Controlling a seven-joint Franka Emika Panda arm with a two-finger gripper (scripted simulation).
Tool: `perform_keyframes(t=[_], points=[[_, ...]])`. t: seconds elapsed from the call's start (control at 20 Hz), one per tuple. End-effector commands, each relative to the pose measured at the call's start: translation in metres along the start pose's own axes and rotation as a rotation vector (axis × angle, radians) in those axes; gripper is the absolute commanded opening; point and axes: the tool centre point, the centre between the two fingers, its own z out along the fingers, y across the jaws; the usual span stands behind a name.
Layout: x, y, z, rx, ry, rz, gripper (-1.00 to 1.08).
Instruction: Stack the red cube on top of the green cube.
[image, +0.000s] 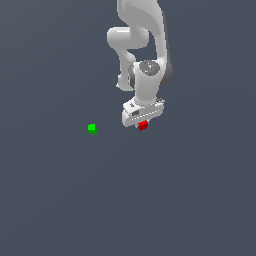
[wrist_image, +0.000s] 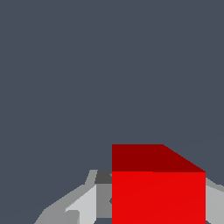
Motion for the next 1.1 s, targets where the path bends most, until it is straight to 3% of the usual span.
perform_keyframes(t=[0.0, 0.5, 1.05], points=[[0.000, 0.000, -0.004, 0.000, -0.001, 0.000, -1.00], [-0.012, 0.017, 0.002, 0.000, 0.000, 0.000, -1.00], [-0.063, 0.091, 0.020, 0.000, 0.000, 0.001, -1.00]])
